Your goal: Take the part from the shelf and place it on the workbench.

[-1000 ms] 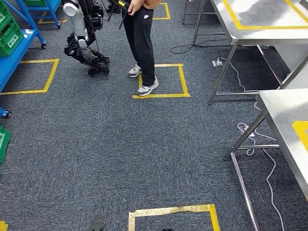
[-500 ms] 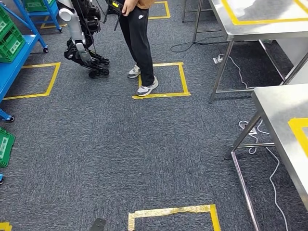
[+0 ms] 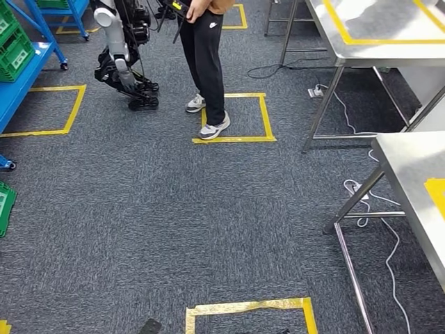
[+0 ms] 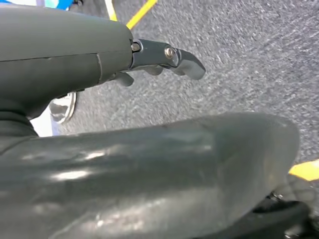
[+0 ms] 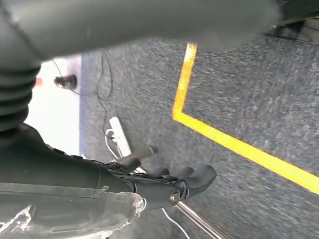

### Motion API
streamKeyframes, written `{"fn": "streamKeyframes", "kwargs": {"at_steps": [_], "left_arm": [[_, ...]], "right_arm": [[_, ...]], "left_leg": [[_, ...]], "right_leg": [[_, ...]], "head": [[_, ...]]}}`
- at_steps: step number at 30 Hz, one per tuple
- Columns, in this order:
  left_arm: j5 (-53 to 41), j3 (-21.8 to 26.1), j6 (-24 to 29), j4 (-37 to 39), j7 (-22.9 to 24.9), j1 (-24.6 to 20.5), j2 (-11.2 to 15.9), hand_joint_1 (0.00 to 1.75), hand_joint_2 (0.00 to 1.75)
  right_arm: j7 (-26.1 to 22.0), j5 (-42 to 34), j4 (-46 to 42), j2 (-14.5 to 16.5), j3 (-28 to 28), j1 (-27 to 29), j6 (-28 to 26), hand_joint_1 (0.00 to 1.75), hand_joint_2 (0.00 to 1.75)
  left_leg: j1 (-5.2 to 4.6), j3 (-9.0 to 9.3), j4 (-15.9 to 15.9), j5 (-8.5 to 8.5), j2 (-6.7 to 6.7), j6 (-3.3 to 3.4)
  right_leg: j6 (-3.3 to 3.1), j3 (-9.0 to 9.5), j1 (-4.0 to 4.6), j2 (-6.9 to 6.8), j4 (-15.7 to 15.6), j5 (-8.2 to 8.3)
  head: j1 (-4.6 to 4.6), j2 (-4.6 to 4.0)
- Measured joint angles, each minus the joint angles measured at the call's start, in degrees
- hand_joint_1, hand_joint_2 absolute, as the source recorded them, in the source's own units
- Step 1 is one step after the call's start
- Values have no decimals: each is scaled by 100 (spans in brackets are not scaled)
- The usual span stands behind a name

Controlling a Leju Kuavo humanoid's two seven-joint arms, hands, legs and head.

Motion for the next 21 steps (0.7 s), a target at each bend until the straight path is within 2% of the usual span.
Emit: {"fn": "streamKeyframes", "kwargs": {"at_steps": [1,3,5,8,10,11,13,14,15,16,17,19,21], "left_arm": [[-38,-50,-16,1,31,7,8,0,0],[-84,-128,-47,1,67,12,17,0,0],[-75,-159,-48,1,70,14,29,0,0],[-59,-161,-39,1,66,14,46,0,0],[-36,-161,-35,1,62,14,49,0,0],[-25,-161,-32,1,61,15,50,0,0],[-15,-161,-30,1,61,18,50,0,0],[-15,-161,-30,1,64,23,51,0,0],[-17,-161,-31,1,69,29,53,0,0],[-20,-161,-31,1,75,33,57,0,0],[-24,-161,-31,1,81,32,60,0,0],[-44,-161,-31,1,93,7,62,0,0],[-68,-163,-32,1,109,-35,53,0,0]], "right_arm": [[-71,-40,0,-1,1,3,67,0,0],[-225,-129,0,-2,-3,1,226,0,0],[-397,-189,0,-1,-8,-14,339,0,0],[-579,-252,0,0,-16,-7,435,0,0],[-629,-250,0,0,-20,2,445,0,0],[-642,-242,0,0,-20,0,438,0,0],[-613,-232,0,-1,-20,-3,422,0,0],[-568,-232,0,-1,-20,0,420,0,0],[-518,-234,0,-2,-21,5,420,0,0],[-470,-235,0,-2,-21,8,421,0,0],[-404,-225,0,-2,-21,10,418,0,0],[-169,-173,-1,-3,-21,15,385,0,0],[119,-110,-2,-7,-21,34,321,0,0]], "left_leg": [[0,9,0,-3,-5,0],[-5,31,4,-16,-15,-20],[-28,39,17,-32,-20,-72],[-29,40,1,-24,-18,-157],[-16,-31,158,-157,-12,-216],[-12,-142,401,-314,-8,-242],[-9,-489,1145,-688,-5,-272],[-8,-639,1455,-788,-5,-280],[-6,-713,1602,-787,-5,-283],[-2,-684,1532,-675,2,-285],[1,-555,1269,-486,32,-285],[3,-185,523,-145,245,-290],[-5,-2,112,-48,379,-239]], "right_leg": [[-4,76,-1,0,-161,134],[-22,453,-2,-6,-917,493],[-64,748,1,1,-1492,671],[-160,798,16,15,-1607,695],[-229,801,8,10,-1631,719],[-257,802,0,6,-1641,727],[-285,796,1,-1,-1642,726],[-288,796,2,-3,-1642,725],[-288,796,1,-4,-1641,724],[-286,797,-2,-16,-1641,723],[-281,803,-7,-29,-1641,720],[-244,820,8,-71,-1623,698],[-182,834,47,-144,-1608,668]], "head": [[-1,0],[2,0],[-6,0],[-13,0],[-24,0],[-32,0],[-44,0],[-44,0],[-44,0],[-44,0],[-46,0],[-66,0],[-74,1]]}}
